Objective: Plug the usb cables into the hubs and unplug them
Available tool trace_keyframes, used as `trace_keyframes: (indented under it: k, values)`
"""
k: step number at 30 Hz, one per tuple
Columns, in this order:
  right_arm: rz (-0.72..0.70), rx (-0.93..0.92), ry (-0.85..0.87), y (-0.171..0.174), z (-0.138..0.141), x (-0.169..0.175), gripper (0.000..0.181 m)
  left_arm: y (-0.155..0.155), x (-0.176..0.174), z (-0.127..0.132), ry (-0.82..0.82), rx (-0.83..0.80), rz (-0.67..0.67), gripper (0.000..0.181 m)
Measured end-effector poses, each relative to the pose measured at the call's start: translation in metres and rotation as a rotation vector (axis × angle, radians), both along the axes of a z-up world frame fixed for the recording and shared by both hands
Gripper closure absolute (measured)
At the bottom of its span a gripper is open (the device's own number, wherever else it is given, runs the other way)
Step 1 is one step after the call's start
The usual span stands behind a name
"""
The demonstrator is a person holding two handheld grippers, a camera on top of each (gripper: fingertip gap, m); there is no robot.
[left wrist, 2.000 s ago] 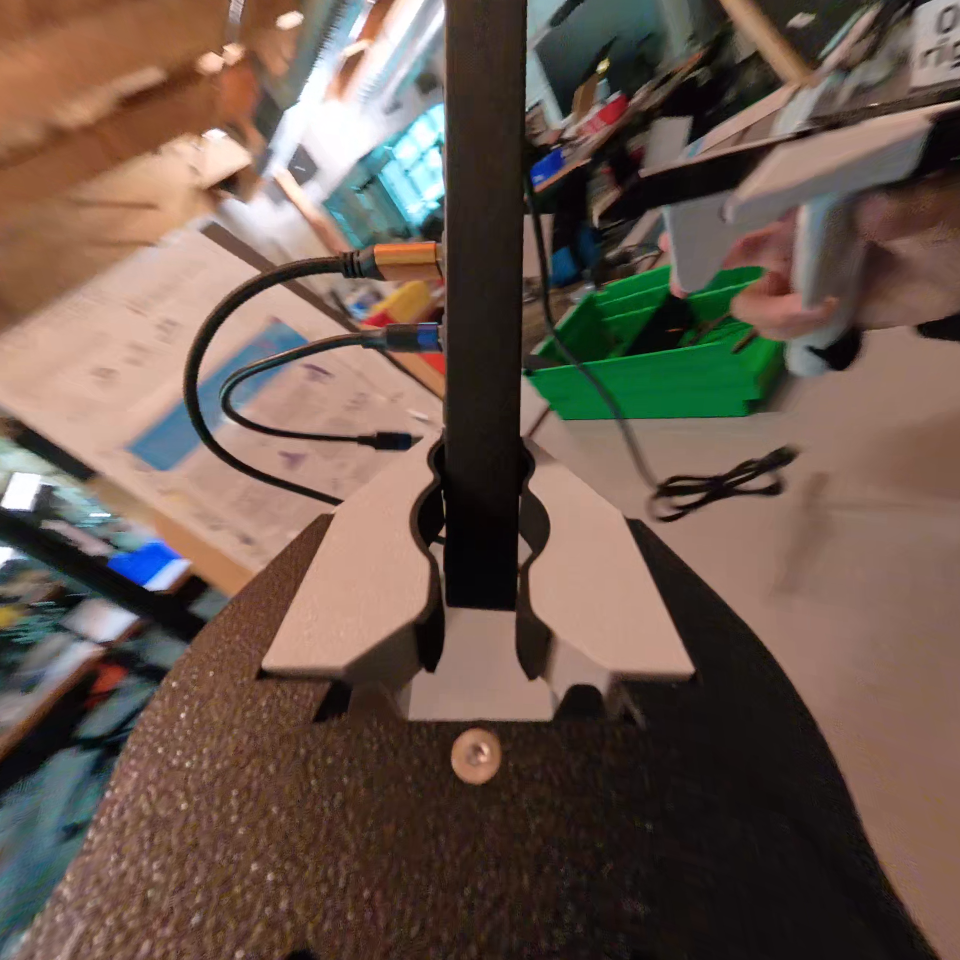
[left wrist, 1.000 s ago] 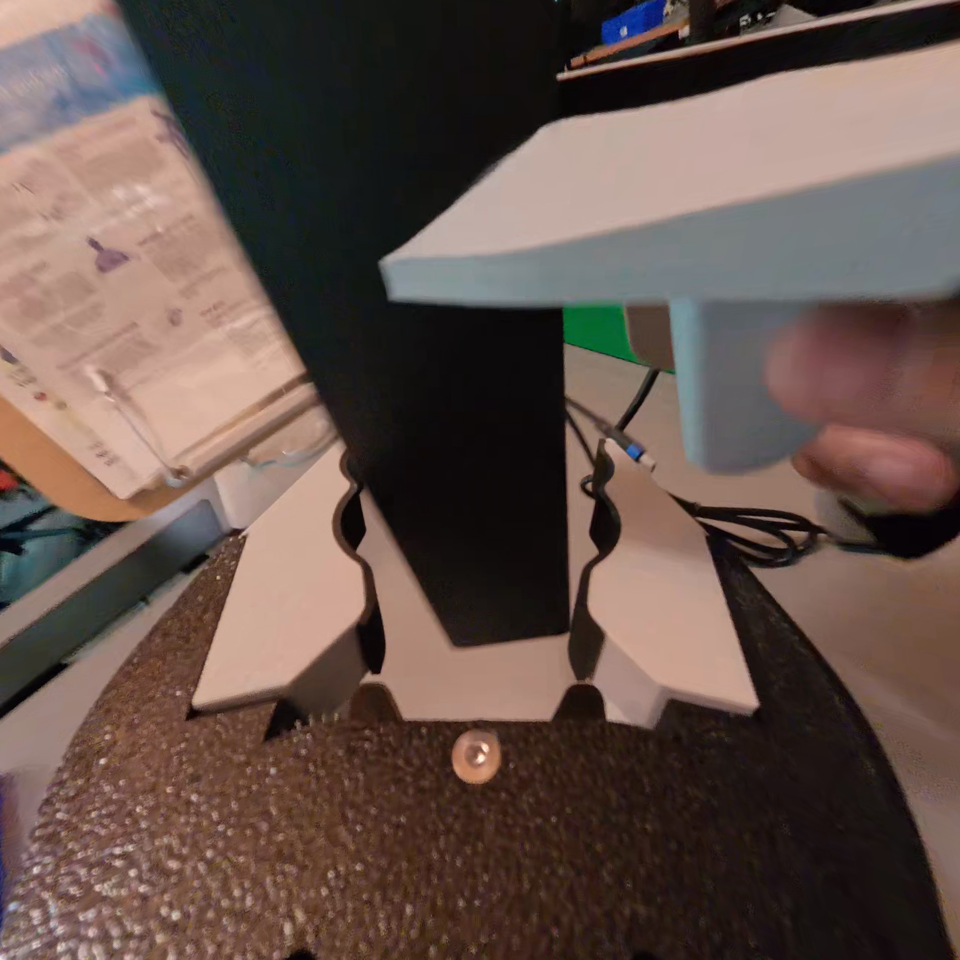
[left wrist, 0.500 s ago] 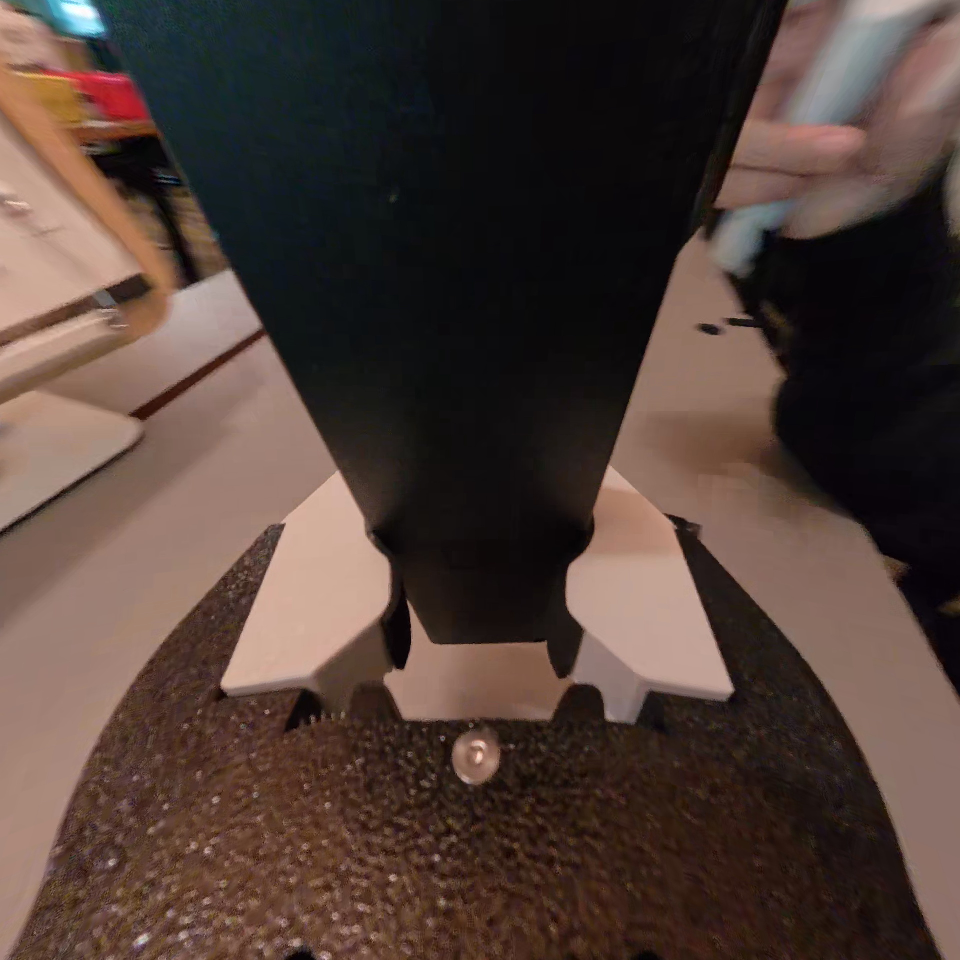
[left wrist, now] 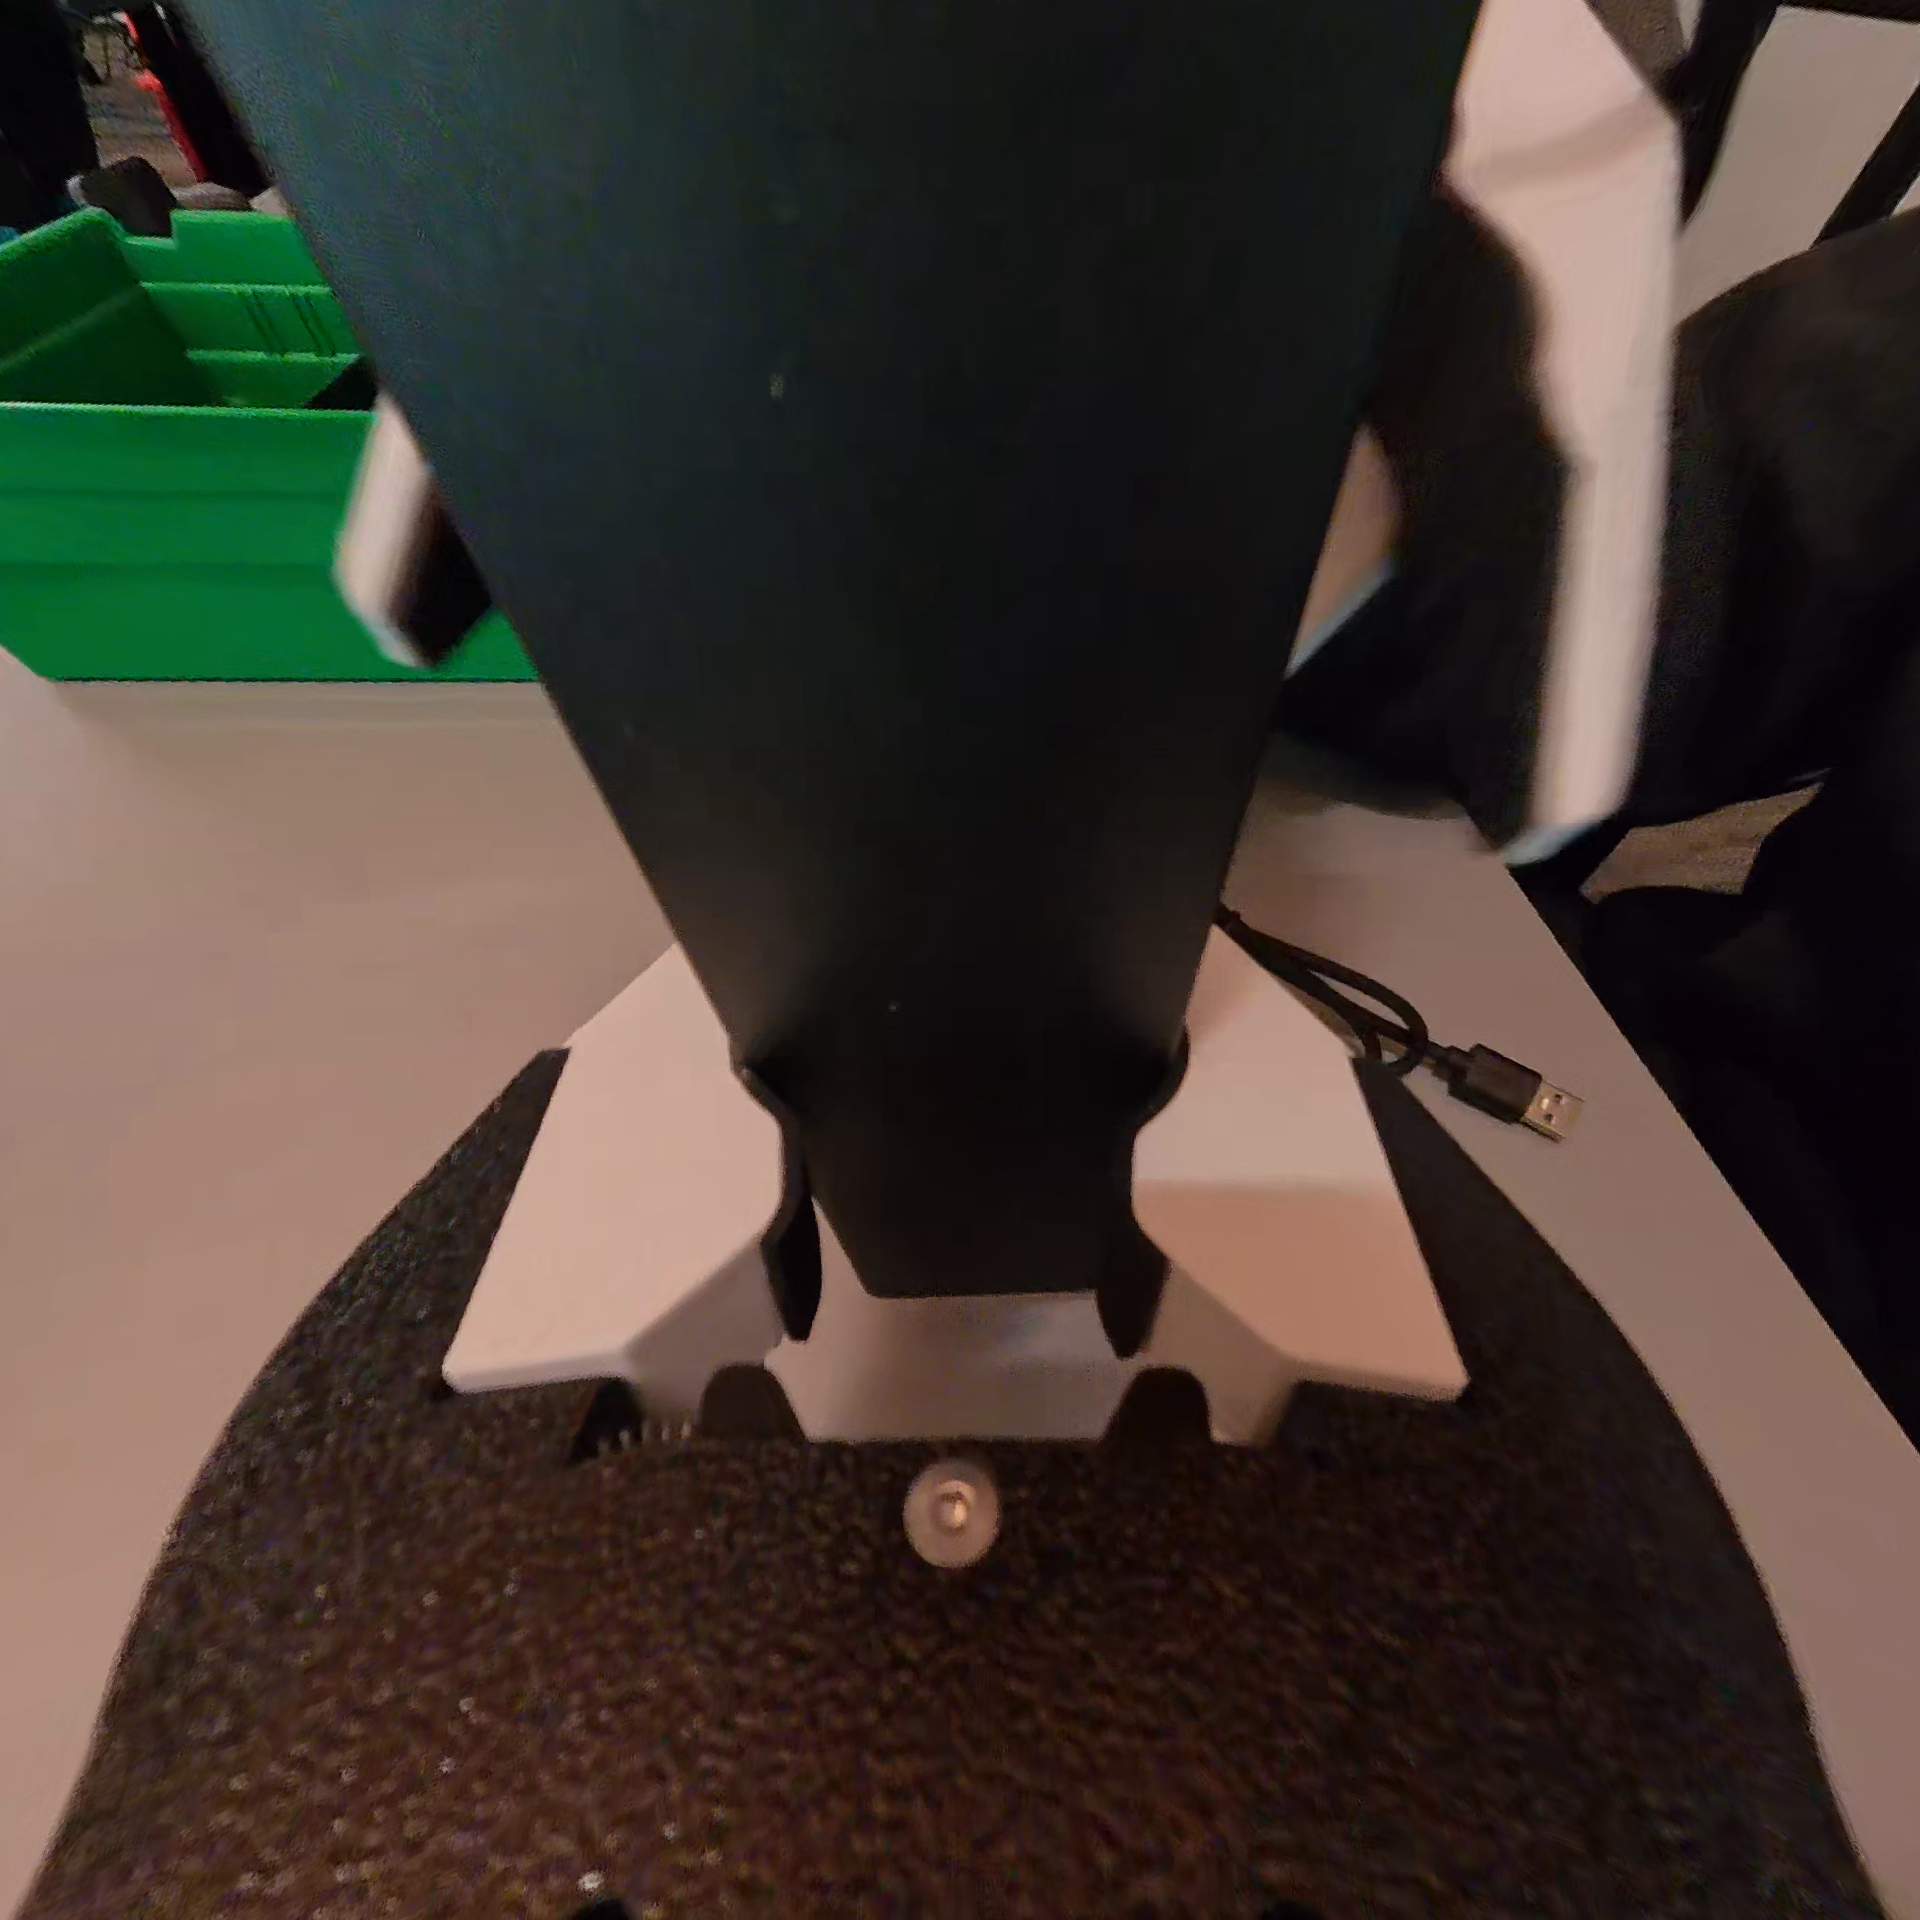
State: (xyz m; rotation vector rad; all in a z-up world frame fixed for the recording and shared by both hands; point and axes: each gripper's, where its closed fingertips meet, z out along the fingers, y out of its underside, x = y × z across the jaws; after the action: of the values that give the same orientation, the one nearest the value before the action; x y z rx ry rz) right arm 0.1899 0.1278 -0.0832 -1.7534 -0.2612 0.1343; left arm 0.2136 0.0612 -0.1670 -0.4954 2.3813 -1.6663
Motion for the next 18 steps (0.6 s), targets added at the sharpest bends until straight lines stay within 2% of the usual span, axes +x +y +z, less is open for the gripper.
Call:
trace_keyframes:
  k: [1, 2, 5, 9, 14, 18]
  values:
    - [-0.043, 0.021, -0.042, 0.004, 0.002, 0.004, 0.121, -0.001, -0.001, 0.0, -0.014, 0.0, -0.004, 0.12]
    - [-0.044, 0.033, -0.068, 0.005, 0.003, 0.004, 0.126, 0.0, -0.001, 0.002, -0.035, -0.009, 0.002, 0.12]
    - [-0.016, 0.012, -0.022, 0.004, 0.003, 0.002, 0.128, 0.004, 0.0, 0.006, -0.06, -0.019, 0.039, 0.119]
    - [-0.021, -0.017, -0.017, 0.002, -0.002, 0.006, 0.128, 0.016, -0.001, 0.036, -0.071, -0.152, 0.087, 0.119]
    - [-0.03, -0.046, -0.052, 0.007, -0.009, 0.003, 0.128, 0.019, 0.002, 0.023, -0.072, -0.041, 0.126, 0.119]
    - [-0.023, -0.037, -0.057, 0.006, -0.008, 0.003, 0.128, 0.014, 0.002, 0.027, -0.075, -0.104, 0.121, 0.119]
